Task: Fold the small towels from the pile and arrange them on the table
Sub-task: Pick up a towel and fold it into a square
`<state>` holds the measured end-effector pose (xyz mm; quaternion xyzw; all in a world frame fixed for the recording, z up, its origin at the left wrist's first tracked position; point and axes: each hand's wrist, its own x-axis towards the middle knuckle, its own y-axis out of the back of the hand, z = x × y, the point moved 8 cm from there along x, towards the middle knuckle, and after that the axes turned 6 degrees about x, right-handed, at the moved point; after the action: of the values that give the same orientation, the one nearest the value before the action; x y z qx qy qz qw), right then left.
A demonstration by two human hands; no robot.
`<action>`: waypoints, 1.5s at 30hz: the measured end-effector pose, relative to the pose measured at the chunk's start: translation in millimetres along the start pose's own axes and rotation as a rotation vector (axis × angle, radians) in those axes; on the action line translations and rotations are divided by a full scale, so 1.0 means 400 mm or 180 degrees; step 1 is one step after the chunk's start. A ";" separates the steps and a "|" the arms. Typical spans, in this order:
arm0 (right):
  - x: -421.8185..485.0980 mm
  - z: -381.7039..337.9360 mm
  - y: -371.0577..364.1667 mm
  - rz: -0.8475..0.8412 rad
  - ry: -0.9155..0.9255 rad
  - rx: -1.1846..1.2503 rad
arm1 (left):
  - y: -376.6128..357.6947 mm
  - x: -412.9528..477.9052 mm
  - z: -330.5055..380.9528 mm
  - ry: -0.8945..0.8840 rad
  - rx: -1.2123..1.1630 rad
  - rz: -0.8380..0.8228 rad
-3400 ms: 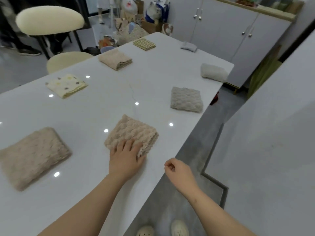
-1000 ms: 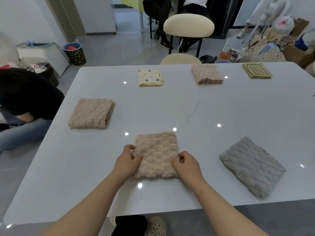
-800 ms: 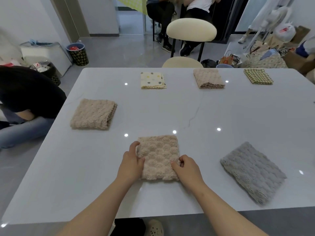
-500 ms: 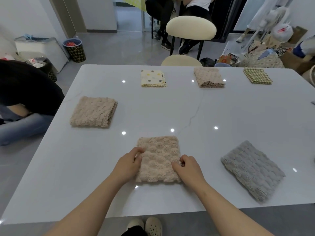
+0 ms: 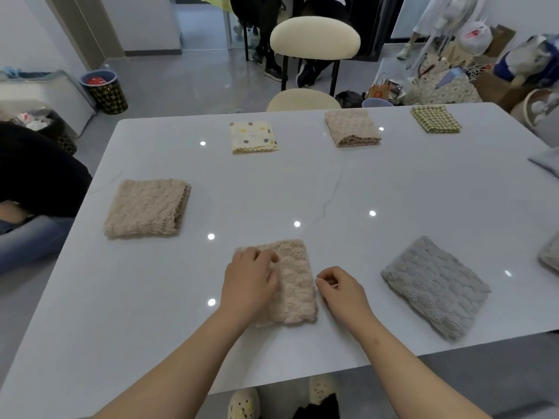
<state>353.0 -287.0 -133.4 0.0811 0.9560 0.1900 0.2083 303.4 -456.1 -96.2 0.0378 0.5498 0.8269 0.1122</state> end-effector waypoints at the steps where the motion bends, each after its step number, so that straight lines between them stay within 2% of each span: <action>1: 0.006 -0.001 0.013 0.0011 0.0032 -0.0019 | -0.011 0.003 0.014 -0.0034 -0.0050 -0.0061; 3: 0.023 -0.003 0.048 0.0043 0.0111 0.0009 | -0.035 0.016 0.045 -0.0060 -0.0087 -0.0158; 9: 0.079 -0.004 0.185 -0.0040 0.0357 0.0065 | -0.072 0.058 0.185 0.0022 -0.0235 0.0012; 14: 0.115 0.010 0.293 -0.0130 0.0520 -0.0012 | -0.138 0.087 0.295 0.0145 -0.0337 -0.0150; 20: 0.133 0.033 0.399 -0.0160 0.0628 -0.0273 | -0.229 0.094 0.410 0.0352 -0.0667 -0.0656; 24: 0.142 0.055 0.457 -0.0131 0.0749 -0.0690 | -0.302 0.088 0.470 0.0520 -0.0941 -0.1291; 33: 0.147 0.085 0.465 -0.0271 0.0641 -0.0520 | -0.330 0.092 0.496 0.0633 -0.0599 -0.1560; 35: 0.147 0.092 0.472 -0.0243 0.0626 -0.0457 | -0.333 0.096 0.498 0.0654 -0.0675 -0.1534; 38: 0.145 0.095 0.481 -0.0197 0.0588 -0.0374 | -0.331 0.096 0.471 0.0941 -0.1246 -0.1326; 45: 0.140 0.100 0.499 -0.0076 0.0478 -0.0284 | -0.340 0.074 0.360 0.2205 -0.3176 -0.0363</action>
<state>335.1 -78.1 -108.3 0.0459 0.9604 0.2354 0.1417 321.1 -269.1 -166.4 -0.3200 0.1017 0.9416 -0.0249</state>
